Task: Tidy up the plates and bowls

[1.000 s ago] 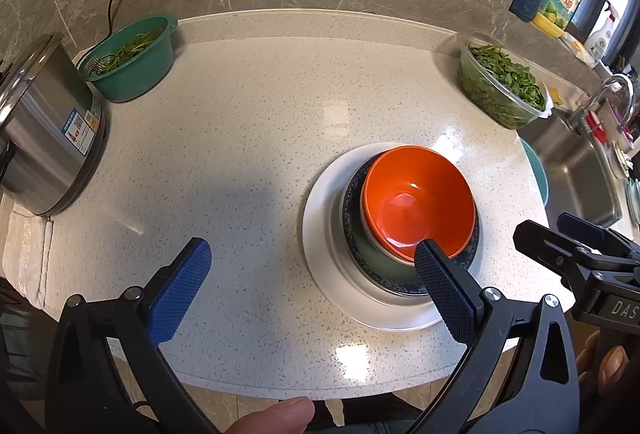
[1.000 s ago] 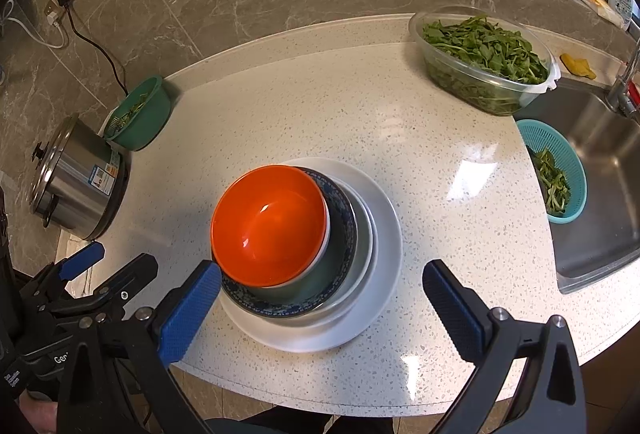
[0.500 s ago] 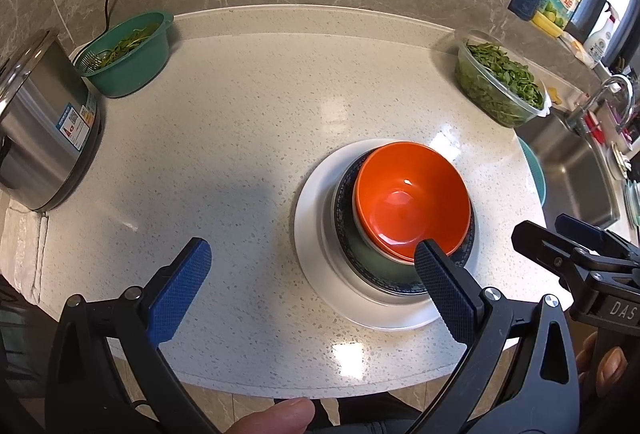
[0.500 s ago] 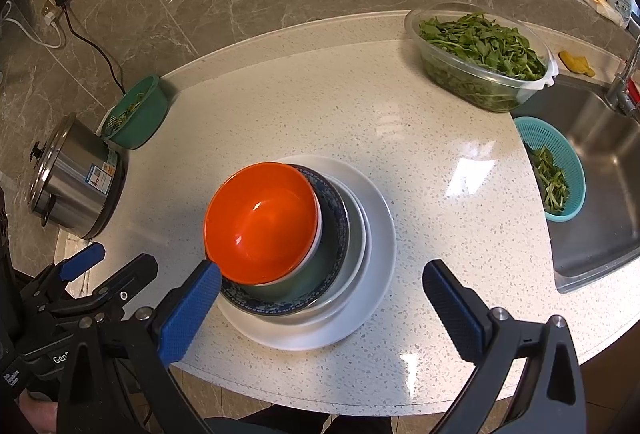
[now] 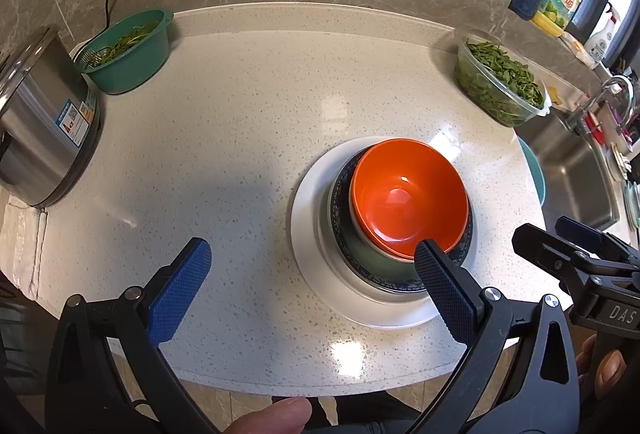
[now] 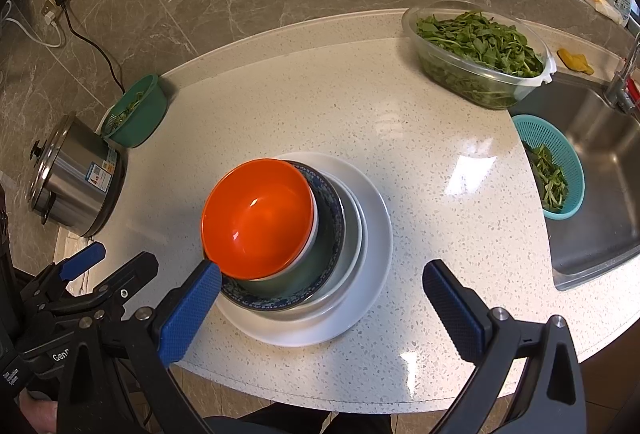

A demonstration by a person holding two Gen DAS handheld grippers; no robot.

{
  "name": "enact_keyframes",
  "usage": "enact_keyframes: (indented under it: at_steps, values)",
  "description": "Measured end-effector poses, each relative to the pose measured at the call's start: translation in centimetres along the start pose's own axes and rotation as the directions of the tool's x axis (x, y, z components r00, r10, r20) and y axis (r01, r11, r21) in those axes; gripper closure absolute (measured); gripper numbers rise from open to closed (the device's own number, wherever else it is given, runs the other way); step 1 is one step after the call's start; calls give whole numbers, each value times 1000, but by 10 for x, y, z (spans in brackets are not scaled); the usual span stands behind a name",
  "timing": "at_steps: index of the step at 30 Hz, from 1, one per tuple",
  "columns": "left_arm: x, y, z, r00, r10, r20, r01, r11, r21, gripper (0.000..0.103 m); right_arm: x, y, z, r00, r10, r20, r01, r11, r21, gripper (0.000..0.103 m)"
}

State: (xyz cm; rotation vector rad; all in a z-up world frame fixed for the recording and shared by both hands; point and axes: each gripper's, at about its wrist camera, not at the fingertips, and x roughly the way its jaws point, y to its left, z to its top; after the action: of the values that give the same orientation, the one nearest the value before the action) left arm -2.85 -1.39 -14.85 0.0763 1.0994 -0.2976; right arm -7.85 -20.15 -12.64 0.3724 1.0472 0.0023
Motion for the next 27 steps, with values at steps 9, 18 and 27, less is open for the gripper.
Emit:
enact_keyframes:
  at_steps: [9, 18, 27]
  values:
    - [0, 0, 0, 1000, 1, -1, -1, 1000, 2, 0, 0, 0, 0, 1000, 0, -1, 0, 1000, -1, 0]
    - [1, 0, 1, 1000, -1, -2, 1, 1000, 2, 0, 3, 0, 3, 1000, 1, -7, -1, 1000, -7, 0]
    - [6, 2, 5, 1000, 0, -10, 0, 1000, -1, 0, 6, 0, 5, 1000, 3, -13, -3, 1000, -11, 0]
